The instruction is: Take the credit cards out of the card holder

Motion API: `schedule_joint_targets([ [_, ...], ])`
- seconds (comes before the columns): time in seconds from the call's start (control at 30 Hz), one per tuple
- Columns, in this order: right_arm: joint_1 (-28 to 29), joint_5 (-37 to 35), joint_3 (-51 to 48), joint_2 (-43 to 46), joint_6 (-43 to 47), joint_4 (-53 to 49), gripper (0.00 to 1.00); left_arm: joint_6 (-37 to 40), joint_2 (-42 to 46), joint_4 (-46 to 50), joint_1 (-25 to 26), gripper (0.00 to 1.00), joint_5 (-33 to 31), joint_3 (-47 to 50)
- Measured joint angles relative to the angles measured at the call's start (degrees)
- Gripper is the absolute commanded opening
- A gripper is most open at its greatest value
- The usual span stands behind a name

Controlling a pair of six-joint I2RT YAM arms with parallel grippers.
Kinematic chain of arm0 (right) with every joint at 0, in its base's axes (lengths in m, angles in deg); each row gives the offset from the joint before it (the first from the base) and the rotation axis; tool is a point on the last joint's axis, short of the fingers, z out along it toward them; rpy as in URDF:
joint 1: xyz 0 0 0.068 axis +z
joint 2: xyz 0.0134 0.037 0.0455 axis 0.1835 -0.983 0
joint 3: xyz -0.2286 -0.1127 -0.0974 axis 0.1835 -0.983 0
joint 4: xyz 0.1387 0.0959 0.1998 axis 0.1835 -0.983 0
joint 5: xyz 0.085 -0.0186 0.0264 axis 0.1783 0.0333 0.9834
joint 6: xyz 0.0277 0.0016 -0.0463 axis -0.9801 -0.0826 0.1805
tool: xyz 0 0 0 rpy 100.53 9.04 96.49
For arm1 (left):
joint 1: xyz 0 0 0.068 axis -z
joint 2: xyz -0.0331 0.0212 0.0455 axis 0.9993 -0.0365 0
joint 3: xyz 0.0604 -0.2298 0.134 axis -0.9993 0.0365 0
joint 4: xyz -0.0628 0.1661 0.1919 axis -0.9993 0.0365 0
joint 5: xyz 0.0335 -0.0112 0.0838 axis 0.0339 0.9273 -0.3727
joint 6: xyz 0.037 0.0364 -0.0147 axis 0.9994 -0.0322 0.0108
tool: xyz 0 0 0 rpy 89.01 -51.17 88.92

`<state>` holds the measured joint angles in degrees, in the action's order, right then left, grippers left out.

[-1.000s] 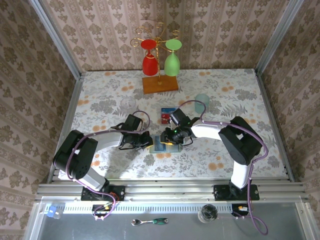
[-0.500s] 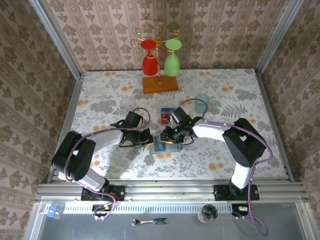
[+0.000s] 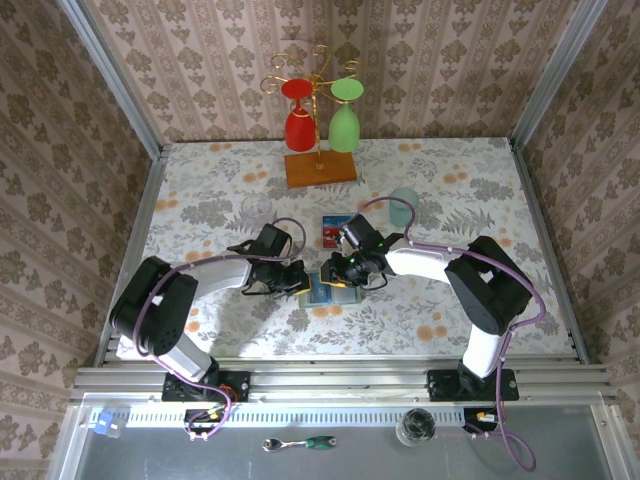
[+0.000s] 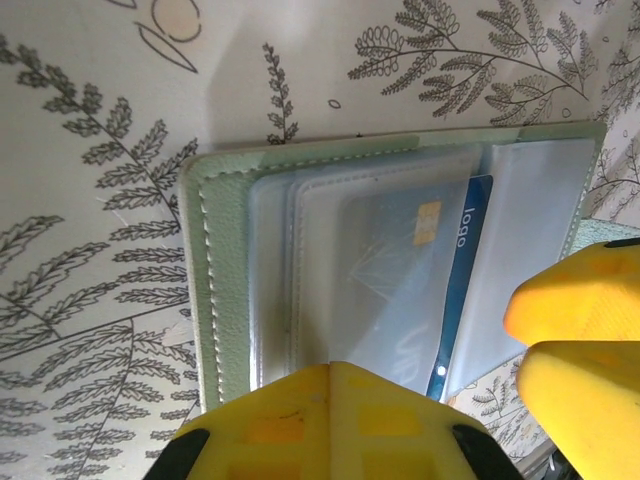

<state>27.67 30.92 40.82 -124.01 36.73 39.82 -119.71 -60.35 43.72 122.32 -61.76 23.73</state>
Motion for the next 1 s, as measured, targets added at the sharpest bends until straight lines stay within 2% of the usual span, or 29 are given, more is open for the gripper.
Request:
schedule_joint_targets([
  [1.0, 0.00, -0.04, 0.00, -1.97, 0.02, -0.04, 0.32, 0.00, -0.57, -0.68, -0.07, 0.00, 0.28, 0.02],
])
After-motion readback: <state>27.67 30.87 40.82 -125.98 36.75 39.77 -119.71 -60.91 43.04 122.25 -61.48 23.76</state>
